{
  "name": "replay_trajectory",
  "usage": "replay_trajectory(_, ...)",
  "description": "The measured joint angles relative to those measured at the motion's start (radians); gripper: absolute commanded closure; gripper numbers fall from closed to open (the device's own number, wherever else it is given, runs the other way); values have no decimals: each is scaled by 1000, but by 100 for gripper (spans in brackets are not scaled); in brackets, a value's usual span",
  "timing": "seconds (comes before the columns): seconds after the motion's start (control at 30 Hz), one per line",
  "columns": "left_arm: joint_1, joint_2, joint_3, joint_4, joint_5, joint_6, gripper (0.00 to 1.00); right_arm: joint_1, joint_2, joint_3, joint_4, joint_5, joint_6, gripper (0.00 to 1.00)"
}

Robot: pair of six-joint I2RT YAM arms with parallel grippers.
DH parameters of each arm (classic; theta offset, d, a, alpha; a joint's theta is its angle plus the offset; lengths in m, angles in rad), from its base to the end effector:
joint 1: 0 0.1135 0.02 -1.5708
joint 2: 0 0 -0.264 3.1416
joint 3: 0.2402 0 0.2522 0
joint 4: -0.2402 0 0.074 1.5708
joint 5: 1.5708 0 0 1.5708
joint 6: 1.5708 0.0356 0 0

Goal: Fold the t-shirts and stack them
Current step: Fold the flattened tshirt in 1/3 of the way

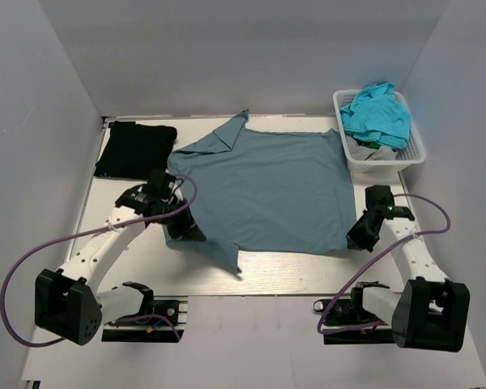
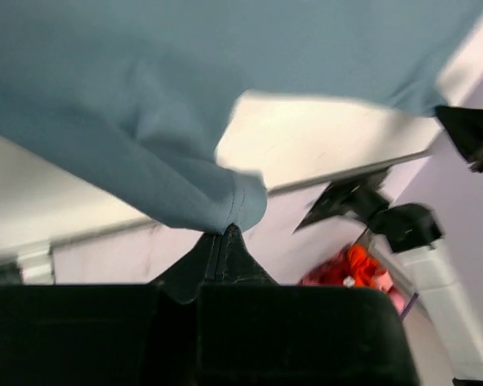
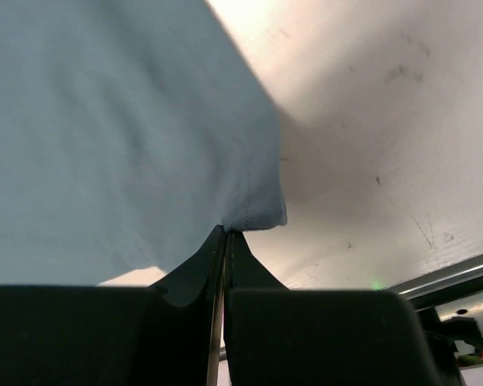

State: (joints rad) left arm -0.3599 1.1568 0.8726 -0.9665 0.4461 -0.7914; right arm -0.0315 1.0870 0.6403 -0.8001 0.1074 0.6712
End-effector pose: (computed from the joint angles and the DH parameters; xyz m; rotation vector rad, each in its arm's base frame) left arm 0.1810 -0.0845 0.2434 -0.5354 2.9566 -0.8352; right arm 0.1787 -0.0094 0.1918 0.9870 2.6212 0.0010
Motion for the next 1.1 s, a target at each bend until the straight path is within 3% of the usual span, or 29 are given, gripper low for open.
replay_trajectory(0.13,15,48,108,92,-18,34,100,9,70,148,-10,4,-47,100)
replay_trajectory(0.47,31,358,388,172,-151,103,100,13,331,456,-22,27,-123,100)
replay_trajectory(0.73,79,390,530,212,-253,143,100,13,455,624,-41,54,-156,100)
replay_trajectory(1.1,126,417,554,332,-316,200,100,13,533,724,-61,16,-225,100)
